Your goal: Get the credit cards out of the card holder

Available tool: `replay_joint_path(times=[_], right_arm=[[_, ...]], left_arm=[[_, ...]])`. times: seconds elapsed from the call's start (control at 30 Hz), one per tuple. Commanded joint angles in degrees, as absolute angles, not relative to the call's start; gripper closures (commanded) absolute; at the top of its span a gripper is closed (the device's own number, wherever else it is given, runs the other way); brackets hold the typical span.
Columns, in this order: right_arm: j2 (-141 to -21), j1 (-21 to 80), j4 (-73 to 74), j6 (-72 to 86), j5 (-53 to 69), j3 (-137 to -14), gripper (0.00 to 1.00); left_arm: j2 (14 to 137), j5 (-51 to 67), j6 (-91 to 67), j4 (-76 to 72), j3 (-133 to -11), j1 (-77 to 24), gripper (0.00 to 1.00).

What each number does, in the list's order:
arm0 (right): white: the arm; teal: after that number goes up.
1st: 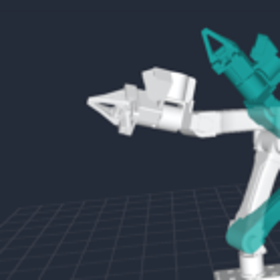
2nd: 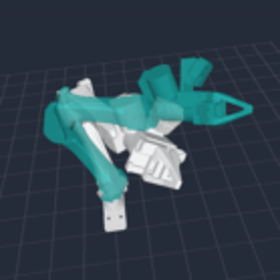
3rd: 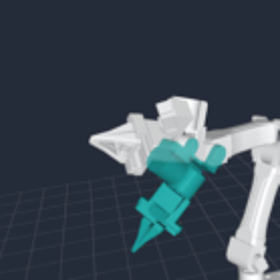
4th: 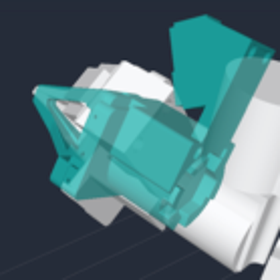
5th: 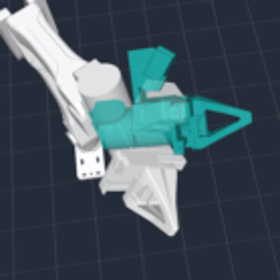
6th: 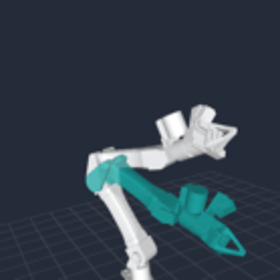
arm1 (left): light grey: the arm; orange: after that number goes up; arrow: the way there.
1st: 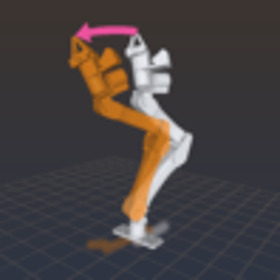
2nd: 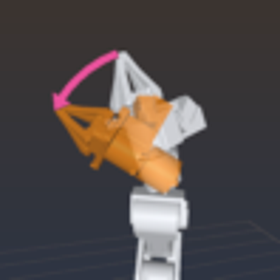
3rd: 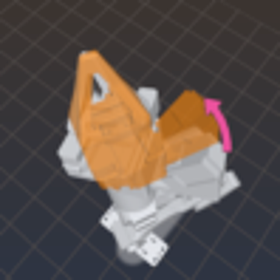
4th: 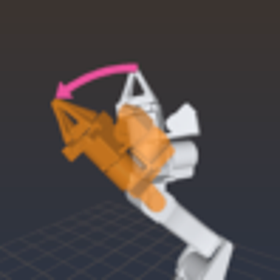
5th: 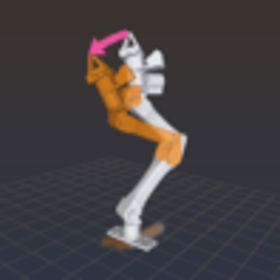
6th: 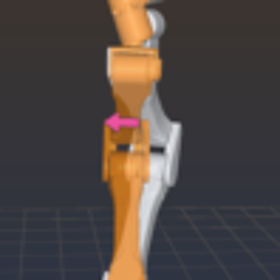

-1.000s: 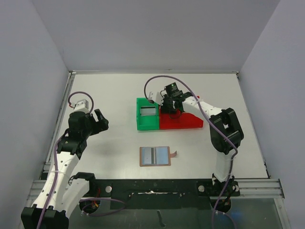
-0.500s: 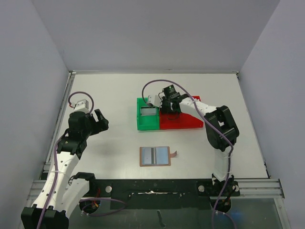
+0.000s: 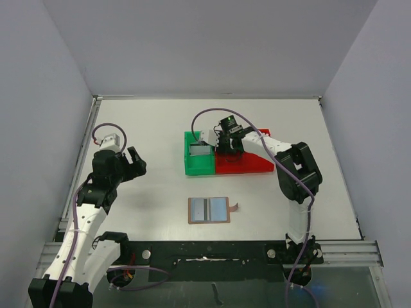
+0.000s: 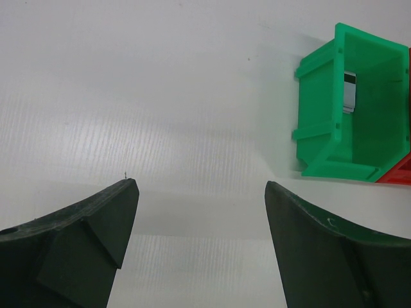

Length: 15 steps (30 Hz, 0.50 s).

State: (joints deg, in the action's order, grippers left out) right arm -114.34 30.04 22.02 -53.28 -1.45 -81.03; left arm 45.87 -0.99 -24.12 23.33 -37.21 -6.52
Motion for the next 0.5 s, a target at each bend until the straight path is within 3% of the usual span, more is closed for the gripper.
replay_joint_path(times=[0.0,0.47], right_arm=[[-111.74,30.26,22.0,-52.34,-1.46,-81.28,0.64],[-111.73,30.74,23.15,-48.19,-1.68,-83.74,0.56]], left_arm=[[45.94,0.08,-23.12,20.06,-37.88,-6.13,0.2],[47.25,1.96,-22.85,20.12,-37.97,-6.15,0.2]])
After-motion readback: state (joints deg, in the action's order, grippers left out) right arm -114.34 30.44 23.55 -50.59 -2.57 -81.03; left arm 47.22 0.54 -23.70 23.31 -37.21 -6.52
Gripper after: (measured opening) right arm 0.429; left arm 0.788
